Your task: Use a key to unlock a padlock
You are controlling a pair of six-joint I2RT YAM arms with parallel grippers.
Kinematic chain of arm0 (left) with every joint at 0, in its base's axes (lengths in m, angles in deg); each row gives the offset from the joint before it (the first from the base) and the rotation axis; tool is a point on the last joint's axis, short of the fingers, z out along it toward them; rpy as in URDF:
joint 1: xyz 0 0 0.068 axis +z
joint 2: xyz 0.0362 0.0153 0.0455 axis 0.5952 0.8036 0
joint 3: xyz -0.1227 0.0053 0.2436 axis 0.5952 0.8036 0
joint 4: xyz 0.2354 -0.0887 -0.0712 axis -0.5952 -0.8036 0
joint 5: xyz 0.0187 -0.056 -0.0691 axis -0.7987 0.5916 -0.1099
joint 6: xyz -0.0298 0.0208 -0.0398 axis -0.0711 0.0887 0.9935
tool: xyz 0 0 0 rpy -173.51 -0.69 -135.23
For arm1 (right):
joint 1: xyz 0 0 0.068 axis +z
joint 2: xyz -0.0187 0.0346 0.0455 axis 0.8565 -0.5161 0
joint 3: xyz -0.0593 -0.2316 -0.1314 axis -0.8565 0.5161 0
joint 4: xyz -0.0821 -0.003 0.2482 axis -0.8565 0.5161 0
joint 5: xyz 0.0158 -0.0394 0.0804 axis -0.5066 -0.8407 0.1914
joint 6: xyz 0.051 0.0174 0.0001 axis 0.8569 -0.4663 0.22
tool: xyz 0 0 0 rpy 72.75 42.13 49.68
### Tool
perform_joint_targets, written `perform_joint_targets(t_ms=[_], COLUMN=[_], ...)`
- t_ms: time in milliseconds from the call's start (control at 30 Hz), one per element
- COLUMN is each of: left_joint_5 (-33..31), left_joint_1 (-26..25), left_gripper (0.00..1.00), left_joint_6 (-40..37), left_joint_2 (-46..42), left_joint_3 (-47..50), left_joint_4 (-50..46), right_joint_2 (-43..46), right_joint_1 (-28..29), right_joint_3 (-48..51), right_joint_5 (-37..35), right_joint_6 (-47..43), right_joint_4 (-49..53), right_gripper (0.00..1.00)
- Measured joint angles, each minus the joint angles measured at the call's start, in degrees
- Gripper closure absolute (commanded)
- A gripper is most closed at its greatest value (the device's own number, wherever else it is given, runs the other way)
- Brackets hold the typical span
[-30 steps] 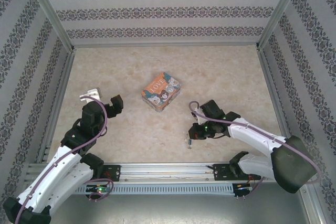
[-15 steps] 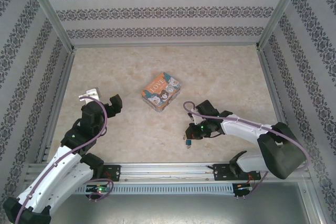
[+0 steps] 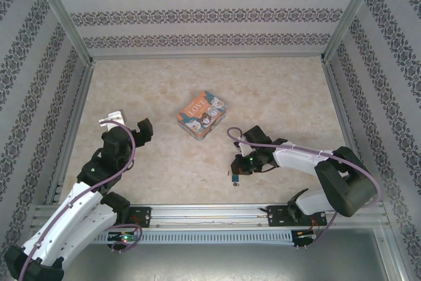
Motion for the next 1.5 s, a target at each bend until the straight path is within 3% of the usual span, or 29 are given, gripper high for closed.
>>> perform_joint_targets(t_ms=[300, 433, 567, 733, 1133, 1333, 1500], left_joint_5=[-0.85, -1.49, -2.56, -2.86, 7.85, 9.35, 9.33], left_joint_1=[0.02, 0.07, 0.94, 3.69, 15.08, 16.87, 17.62], left_gripper=[0.01, 0.01, 0.01, 0.01, 0.01, 0.01, 0.01], left_joint_6=[-3.5, -5.46, -7.23, -9.4, -9.84, -9.77, -11.23], left_joint_2=[2.47, 3.08, 3.1, 3.37, 12.02, 18.27, 25.79], left_joint_3=[-0.33, -0.7, -0.7, -0.63, 2.1, 5.51, 6.75], left_joint_4=[0.07, 1.16, 3.63, 7.87, 16.04, 23.45, 29.79], right_joint_2=[0.92, 2.73, 5.25, 9.11, 16.63, 20.33, 19.34], right_joint_1=[0.0, -0.15, -1.84, -4.98, -14.99, -22.16, -28.94], right_joint_3=[-0.63, -1.86, -4.13, -6.73, -9.97, -5.46, -0.31], right_joint_5=[-2.27, -4.26, -6.56, -10.86, -21.64, -25.94, -28.06], right_joint_6=[-0.28, -0.46, -1.25, -3.17, -12.5, -16.87, -20.7], right_joint_4=[0.63, 1.53, 2.89, 3.54, 1.55, -8.55, -17.62], right_gripper=[0.67, 0.64, 0.61, 0.48, 0.26, 0.02, 0.02])
